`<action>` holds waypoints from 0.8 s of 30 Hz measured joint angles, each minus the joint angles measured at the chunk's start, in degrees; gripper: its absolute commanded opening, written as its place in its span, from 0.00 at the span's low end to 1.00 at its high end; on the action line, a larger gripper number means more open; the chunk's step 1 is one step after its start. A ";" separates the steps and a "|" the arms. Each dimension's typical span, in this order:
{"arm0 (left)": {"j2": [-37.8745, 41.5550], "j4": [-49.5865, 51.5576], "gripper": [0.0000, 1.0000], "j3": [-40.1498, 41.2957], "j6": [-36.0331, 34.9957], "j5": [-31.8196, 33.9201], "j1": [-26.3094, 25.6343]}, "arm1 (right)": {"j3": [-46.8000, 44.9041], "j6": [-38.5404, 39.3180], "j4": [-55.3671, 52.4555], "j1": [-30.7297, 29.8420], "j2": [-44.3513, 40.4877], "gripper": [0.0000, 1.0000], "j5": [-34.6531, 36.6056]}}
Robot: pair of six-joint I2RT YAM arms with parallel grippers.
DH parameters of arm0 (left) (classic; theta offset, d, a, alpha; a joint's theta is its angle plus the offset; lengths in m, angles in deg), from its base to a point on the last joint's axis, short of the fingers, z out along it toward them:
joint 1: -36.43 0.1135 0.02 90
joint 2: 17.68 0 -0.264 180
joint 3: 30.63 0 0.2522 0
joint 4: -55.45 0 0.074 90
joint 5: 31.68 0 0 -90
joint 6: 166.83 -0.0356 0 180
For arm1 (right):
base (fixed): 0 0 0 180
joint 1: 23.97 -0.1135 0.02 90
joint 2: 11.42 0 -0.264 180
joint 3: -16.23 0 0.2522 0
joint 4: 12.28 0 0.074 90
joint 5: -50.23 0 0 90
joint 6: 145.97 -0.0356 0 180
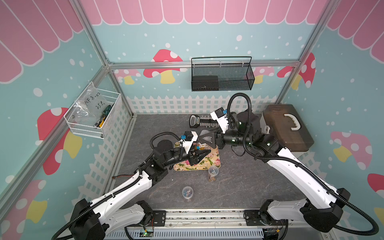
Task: Pour the candies out of the jar
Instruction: Unscrew the lid from the jar.
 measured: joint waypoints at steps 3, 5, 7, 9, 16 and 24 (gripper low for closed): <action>-0.02 -0.04 0.52 0.00 0.00 0.02 0.00 | 0.09 0.46 -0.09 -0.02 0.00 0.56 0.02; -0.02 -0.11 0.52 0.00 0.00 -0.02 0.00 | 0.28 0.79 -0.26 -0.04 0.04 0.59 -0.04; -0.02 -0.11 0.52 0.02 0.00 -0.02 0.00 | 0.50 1.20 -0.35 -0.02 0.17 0.62 -0.09; 0.00 0.04 0.52 0.02 0.00 -0.02 0.00 | 0.85 1.53 -0.28 -0.02 0.31 0.64 0.00; 0.15 0.17 0.52 0.26 0.00 0.00 0.00 | 1.09 1.60 0.26 0.02 0.48 0.61 -0.17; 0.33 0.22 0.52 0.35 0.02 0.15 0.00 | 1.11 1.68 0.44 0.02 0.61 0.44 -0.42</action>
